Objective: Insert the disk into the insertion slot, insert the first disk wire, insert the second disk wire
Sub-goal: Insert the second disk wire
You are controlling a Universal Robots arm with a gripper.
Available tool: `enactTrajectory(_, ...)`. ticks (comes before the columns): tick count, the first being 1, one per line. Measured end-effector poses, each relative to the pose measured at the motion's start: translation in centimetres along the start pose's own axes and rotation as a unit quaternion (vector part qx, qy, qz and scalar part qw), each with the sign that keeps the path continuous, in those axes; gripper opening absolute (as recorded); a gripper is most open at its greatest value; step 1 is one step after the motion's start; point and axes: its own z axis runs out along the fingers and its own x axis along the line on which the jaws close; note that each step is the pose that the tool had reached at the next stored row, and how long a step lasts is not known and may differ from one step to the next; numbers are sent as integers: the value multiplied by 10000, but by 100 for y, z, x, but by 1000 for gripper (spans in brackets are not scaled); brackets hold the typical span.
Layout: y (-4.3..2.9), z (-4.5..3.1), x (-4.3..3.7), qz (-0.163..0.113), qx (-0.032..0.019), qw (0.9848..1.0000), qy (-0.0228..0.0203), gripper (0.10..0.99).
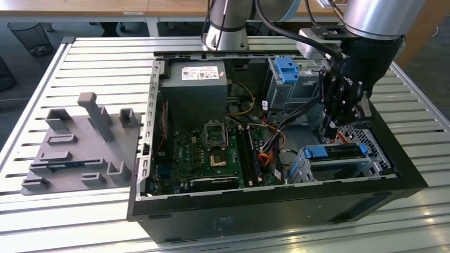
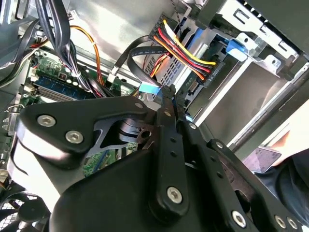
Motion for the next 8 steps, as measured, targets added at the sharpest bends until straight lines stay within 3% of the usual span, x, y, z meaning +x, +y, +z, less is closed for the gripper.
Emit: enactTrajectory(8,-1,0,0,0,0,10000,-4,141)
